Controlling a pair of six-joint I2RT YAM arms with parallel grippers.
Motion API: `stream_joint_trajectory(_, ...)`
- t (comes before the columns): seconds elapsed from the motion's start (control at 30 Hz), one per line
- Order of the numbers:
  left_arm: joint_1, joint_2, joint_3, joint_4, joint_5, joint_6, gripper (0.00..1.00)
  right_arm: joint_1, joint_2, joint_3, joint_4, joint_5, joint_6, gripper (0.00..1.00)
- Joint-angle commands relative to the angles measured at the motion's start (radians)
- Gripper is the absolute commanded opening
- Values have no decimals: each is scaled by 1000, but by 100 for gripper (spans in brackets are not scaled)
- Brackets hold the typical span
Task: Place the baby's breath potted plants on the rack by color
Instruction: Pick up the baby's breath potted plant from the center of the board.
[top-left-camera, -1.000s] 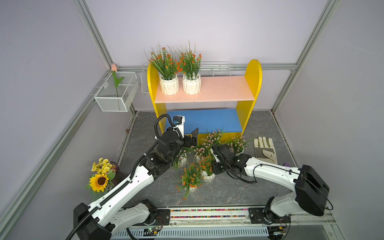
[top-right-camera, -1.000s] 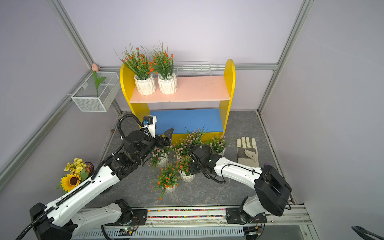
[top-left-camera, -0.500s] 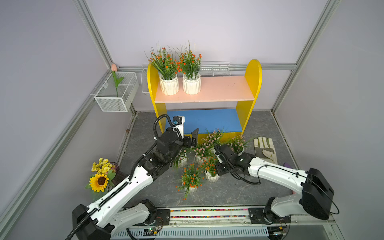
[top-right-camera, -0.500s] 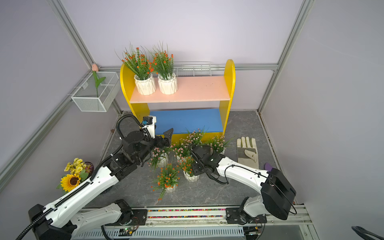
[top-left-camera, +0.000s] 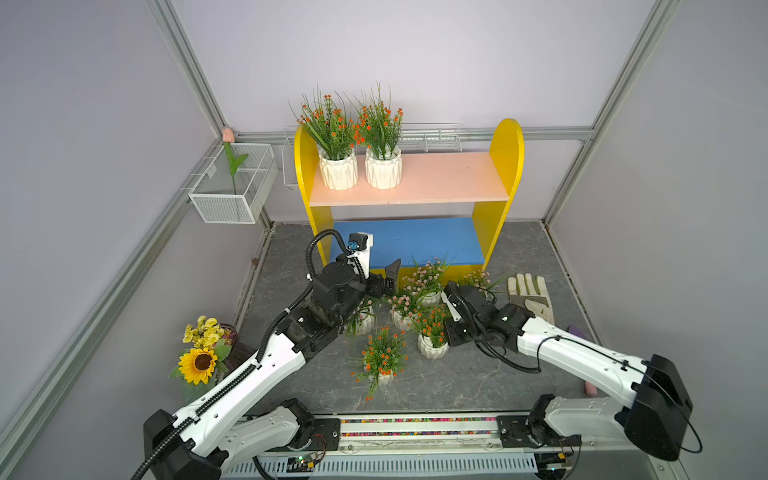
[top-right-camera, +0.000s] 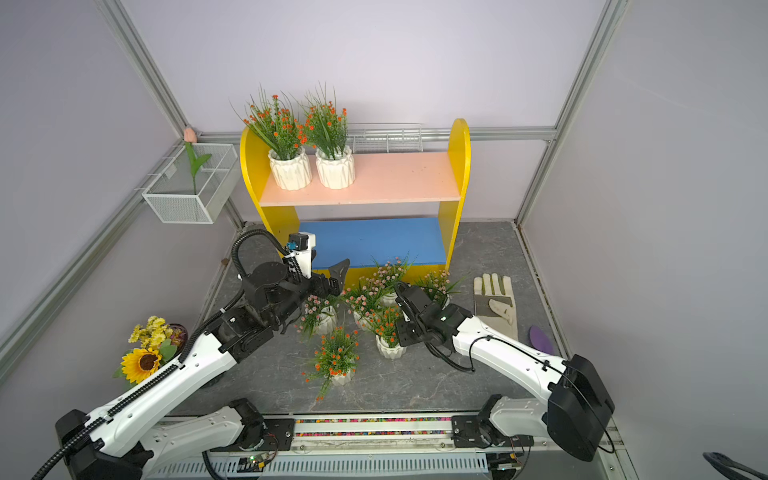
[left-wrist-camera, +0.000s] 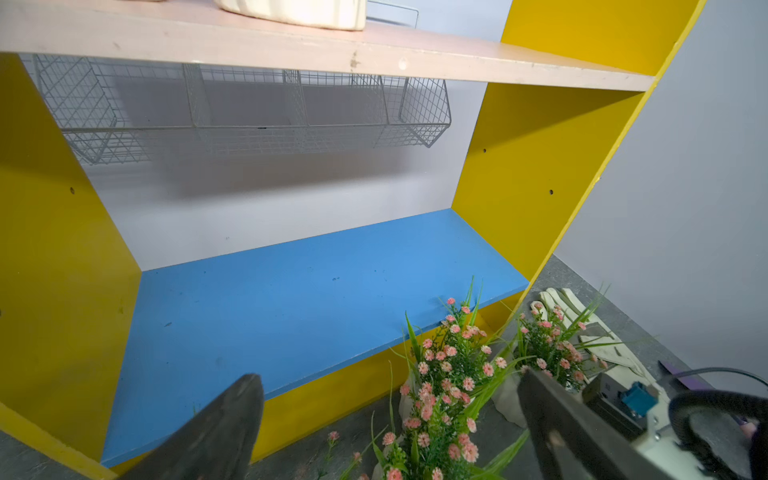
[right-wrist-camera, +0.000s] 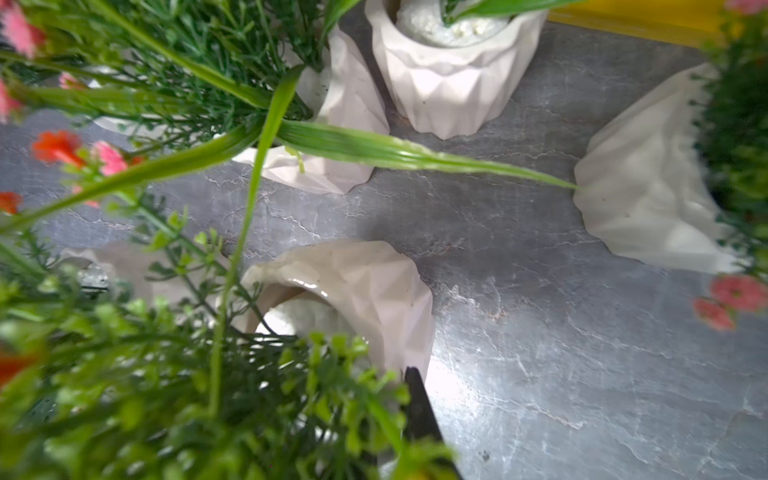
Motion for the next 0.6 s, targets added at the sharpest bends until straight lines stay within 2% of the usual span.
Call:
stream_joint_trajectory(0.0,-5,-18,-11,-9,69,16,100,-38,-76,7,11,-54,-7,9)
stream_joint_trajectory(0.37,-68,-2,-68,47,180,78,100,-165,-136,168,-190,-149,-106,9)
stream_joint_trajectory(0.57,-146,11,-137,134,199,99,100,-229,-142,267,-279,-174,-160,9)
